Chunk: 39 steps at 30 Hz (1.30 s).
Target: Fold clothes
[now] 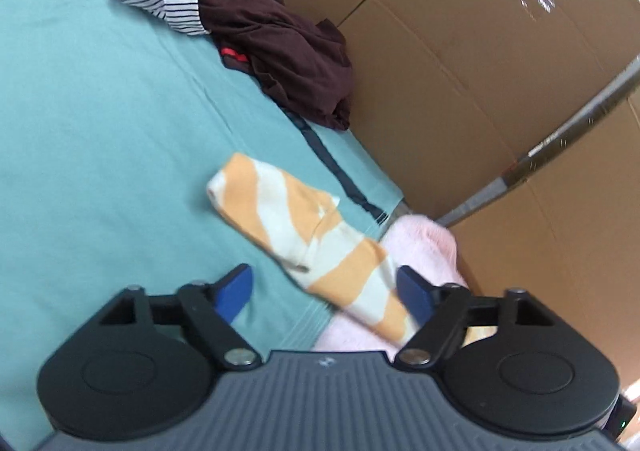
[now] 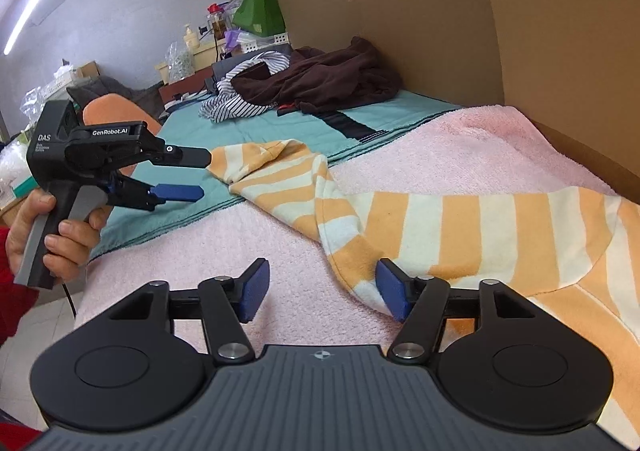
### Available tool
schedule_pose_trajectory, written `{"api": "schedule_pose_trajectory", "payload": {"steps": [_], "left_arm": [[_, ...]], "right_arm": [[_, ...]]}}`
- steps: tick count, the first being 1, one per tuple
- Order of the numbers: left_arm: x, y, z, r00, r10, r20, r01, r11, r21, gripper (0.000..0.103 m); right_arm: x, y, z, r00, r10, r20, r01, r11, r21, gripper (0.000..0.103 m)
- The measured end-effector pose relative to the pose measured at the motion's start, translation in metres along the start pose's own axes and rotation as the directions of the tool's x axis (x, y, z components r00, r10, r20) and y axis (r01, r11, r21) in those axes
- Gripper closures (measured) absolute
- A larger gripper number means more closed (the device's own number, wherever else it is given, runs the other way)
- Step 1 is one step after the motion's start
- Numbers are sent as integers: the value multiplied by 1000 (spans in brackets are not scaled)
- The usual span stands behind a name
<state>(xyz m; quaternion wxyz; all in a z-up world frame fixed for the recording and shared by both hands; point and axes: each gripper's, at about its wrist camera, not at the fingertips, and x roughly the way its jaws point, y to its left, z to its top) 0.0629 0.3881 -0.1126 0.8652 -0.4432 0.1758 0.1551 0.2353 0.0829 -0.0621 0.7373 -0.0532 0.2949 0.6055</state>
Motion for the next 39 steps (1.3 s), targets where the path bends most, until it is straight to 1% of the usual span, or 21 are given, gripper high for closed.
{"api": "schedule_pose_trajectory", "payload": {"steps": [1,3,5,9,10,13,14,15,16,18,20,21,24,27,31,34,37,38,39], "left_arm": [[1,0,1,1000,15,25,-14,1000,-18,15],[3,2,4,997,45,67,-43,998,-43,16],[6,3,8,994,63,88,-58,997,-52,17],[11,4,10,991,75,111,-69,996,-63,18],[12,4,10,989,81,122,-73,995,-67,20],[14,5,11,983,111,149,-100,992,-81,32],[16,6,12,982,121,148,-109,991,-83,38],[19,6,13,982,129,140,-119,990,-80,55],[22,7,15,983,137,126,-127,989,-79,66],[28,13,20,985,144,91,-135,986,-101,102],[32,21,27,990,124,66,-114,983,-142,102],[32,22,31,991,117,60,-107,983,-147,102],[34,14,45,989,128,73,-123,990,-68,103],[36,5,67,987,132,96,-133,991,-2,103],[36,-3,99,978,140,154,-151,987,60,103],[30,-5,118,979,93,182,-106,992,66,103],[25,-8,125,988,17,153,-32,995,97,103],[25,-9,125,991,7,130,-21,994,107,103],[27,-10,122,995,21,100,-33,992,121,103]], "right_arm": [[-4,-5,1,999,17,30,-18,999,35,53],[-12,-14,4,994,49,98,-59,993,103,53],[-18,-19,6,986,62,153,-85,985,148,53],[-22,-25,8,977,51,205,-93,976,197,53],[-23,-26,8,975,47,216,-93,974,207,53],[-29,-33,8,964,26,266,-93,966,242,53],[-32,-35,8,957,14,288,-92,962,258,53],[-35,-39,8,951,2,309,-93,955,281,53],[-38,-43,7,944,-10,329,-96,947,306,53],[-42,-53,6,932,-35,361,-105,927,360,53],[-45,-63,4,924,-57,378,-117,900,421,53],[-46,-68,4,920,-67,386,-123,886,447,53],[-49,-76,1,909,-90,407,-139,855,500,53],[-52,-81,-1,901,-109,420,-147,833,533,53],[-52,-81,-2,903,-118,412,-139,829,542,52],[-50,-80,-1,905,-116,410,-136,833,536,52],[-50,-81,-2,907,-113,407,-136,834,535,51],[-50,-82,-2,908,-112,403,-134,835,534,51],[-49,-81,-1,910,-111,399,-131,836,532,51]]}}
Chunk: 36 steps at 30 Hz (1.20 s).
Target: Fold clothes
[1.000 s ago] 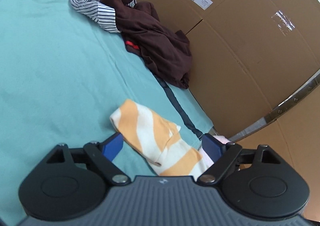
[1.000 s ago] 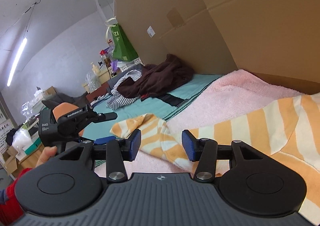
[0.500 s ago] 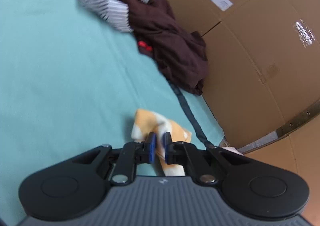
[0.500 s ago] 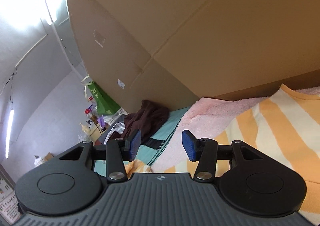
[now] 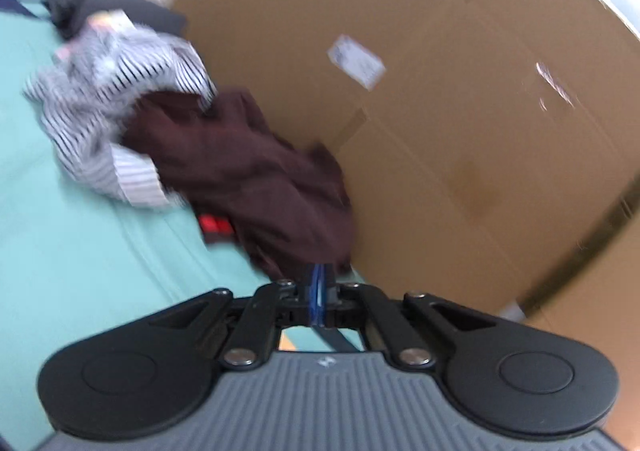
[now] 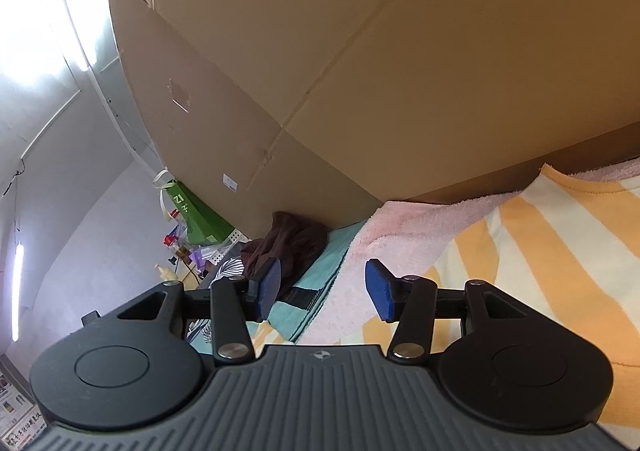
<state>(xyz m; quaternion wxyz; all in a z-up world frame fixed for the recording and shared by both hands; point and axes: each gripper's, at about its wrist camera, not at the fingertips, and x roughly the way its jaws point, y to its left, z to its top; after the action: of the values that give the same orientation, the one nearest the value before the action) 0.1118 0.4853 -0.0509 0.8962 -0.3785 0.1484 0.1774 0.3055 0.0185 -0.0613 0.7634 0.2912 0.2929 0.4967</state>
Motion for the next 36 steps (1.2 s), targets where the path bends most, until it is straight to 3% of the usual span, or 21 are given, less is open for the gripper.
{"api": "schedule_pose_trajectory", "payload": {"steps": [2,5,9,10,12,14,16,19,20,22,23,24,27,31,34,36], "left_arm": [[9,-1,-8,998,46,-43,-44,998,45,99],[33,6,-15,990,94,-109,-86,993,81,58],[64,7,-21,972,154,-177,-110,966,236,53],[66,3,-22,971,159,-176,-107,955,277,49],[71,-8,-24,969,192,-155,-129,929,346,27],[77,-16,-27,967,217,-137,-149,909,390,25],[88,-19,-32,957,243,-156,-158,893,423,26],[97,-30,-48,948,306,-92,-213,820,532,37],[98,-33,-51,947,312,-75,-221,804,552,46],[99,-36,-53,952,299,-68,-213,803,556,73],[98,-37,-53,955,288,-71,-202,808,554,90],[98,-37,-53,958,274,-79,-188,816,547,94],[88,-44,-58,969,238,-59,-169,823,543,97],[44,-54,-55,999,29,21,-35,896,443,97],[2,-57,-47,986,-135,100,90,927,365,97],[-25,-54,-40,961,-249,122,204,932,298,97]], "right_arm": [[1,1,-1,1000,-2,-8,2,1000,-8,51],[3,2,-1,1000,-11,-21,11,1000,-17,48],[3,3,-2,999,-28,-26,27,999,-40,45],[3,4,-2,999,-29,-26,28,999,-44,45],[5,4,-2,999,-31,-30,29,998,-49,45],[7,5,-3,999,-32,-36,30,998,-57,45],[8,5,-3,998,-38,-43,35,997,-67,45],[9,6,-4,998,-47,-49,43,996,-81,44],[9,6,-4,998,-50,-49,46,995,-86,44],[9,7,-5,997,-55,-50,50,994,-93,44],[9,7,-5,997,-56,-50,51,994,-94,44],[9,7,-5,997,-58,-50,53,994,-96,44],[9,7,-5,997,-61,-48,56,994,-99,43],[9,7,-4,998,-56,-41,52,994,-94,41],[9,7,-4,998,-47,-41,43,995,-90,41],[8,7,-4,998,-40,-42,36,996,-87,41]]}}
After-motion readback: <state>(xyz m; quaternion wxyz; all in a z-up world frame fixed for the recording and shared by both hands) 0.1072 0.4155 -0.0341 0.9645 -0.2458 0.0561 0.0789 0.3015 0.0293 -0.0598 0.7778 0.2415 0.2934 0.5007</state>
